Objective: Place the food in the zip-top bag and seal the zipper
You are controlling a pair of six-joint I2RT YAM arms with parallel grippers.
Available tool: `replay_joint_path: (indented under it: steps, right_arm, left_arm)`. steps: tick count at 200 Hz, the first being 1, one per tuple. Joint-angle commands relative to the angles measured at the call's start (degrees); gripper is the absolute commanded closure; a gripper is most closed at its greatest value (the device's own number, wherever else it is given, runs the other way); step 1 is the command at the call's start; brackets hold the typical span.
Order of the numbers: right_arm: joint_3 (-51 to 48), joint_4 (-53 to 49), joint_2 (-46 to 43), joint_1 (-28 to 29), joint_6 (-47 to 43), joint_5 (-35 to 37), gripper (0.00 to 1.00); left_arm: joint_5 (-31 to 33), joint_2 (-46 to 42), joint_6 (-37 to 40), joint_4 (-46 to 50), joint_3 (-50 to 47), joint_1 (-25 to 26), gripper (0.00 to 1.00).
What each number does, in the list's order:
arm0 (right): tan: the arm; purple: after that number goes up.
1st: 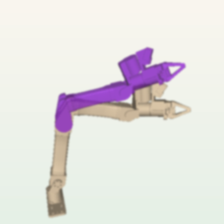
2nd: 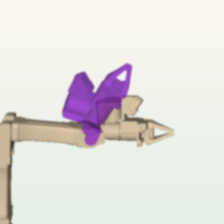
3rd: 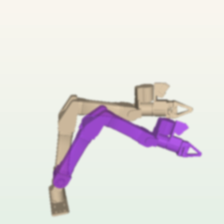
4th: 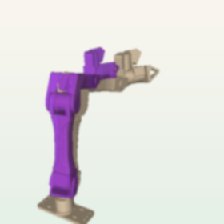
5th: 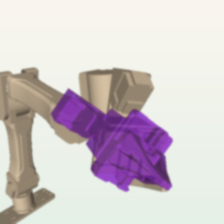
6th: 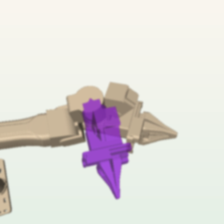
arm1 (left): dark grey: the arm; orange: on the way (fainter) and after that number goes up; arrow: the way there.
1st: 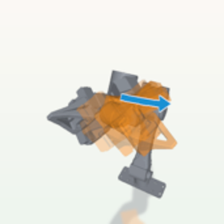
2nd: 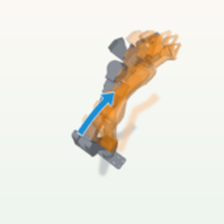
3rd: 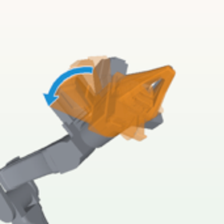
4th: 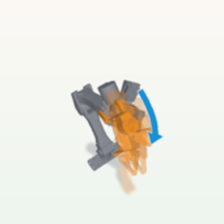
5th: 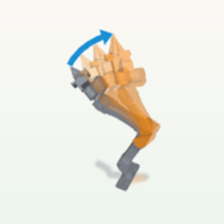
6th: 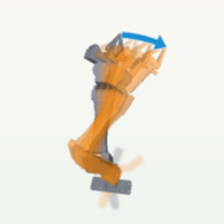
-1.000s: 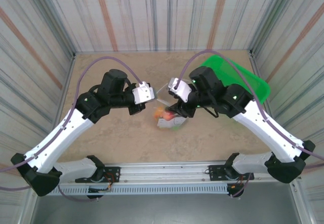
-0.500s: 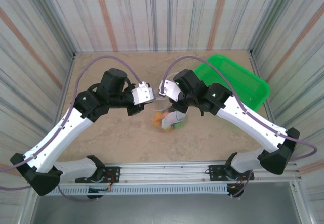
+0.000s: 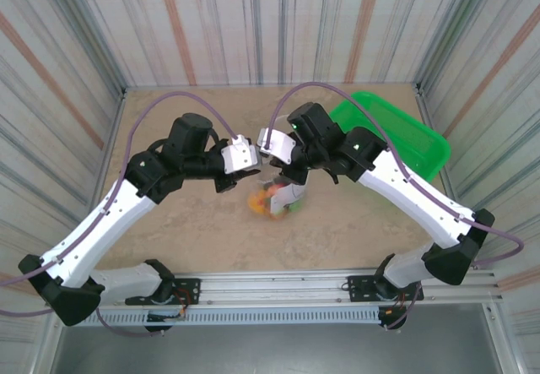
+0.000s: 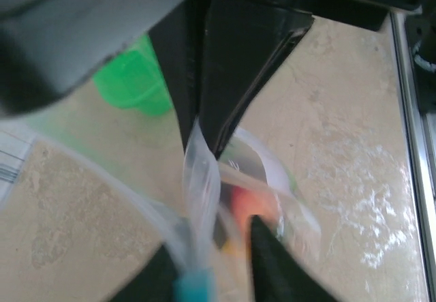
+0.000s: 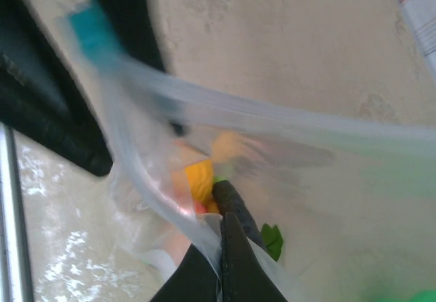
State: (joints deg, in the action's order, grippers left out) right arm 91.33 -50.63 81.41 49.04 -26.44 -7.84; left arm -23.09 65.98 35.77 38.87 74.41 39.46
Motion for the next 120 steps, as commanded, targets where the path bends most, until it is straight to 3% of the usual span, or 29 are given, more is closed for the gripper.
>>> replay_joint_path:
  steps: [1,11,29,60,93,120]
  right_arm:
    - [1.8,-0.1,-1.2,-1.8,0.8,-3.7,1.0]
    - [0.7,1.3,-2.5,-2.7,2.2,-4.0,1.0]
    - [-3.5,5.6,-6.3,-4.4,4.3,-6.5,1.0]
    - [-10.4,11.9,-11.3,-6.6,7.1,-11.0,1.0]
    - [-12.9,13.9,-12.2,-7.0,8.9,-12.0,1.0]
    - [-14.1,15.7,-12.8,-7.0,10.2,-13.7,1.0]
  left_arm:
    - [-1.2,-3.1,-6.3,-7.7,-4.0,-1.6,0.53]
    - [-3.4,-5.1,-10.5,-12.5,-7.0,-3.5,0.45]
    - [-8.8,-9.7,-19.5,-25.1,-14.9,-8.5,0.4]
    - [-12.7,-12.3,-29.8,-43.5,-25.1,-12.4,0.4]
    - [-20.2,-9.2,-34.7,-54.5,-27.2,-12.5,0.43]
    - [-19.3,-8.5,-32.1,-59.0,-28.1,-9.9,0.44]
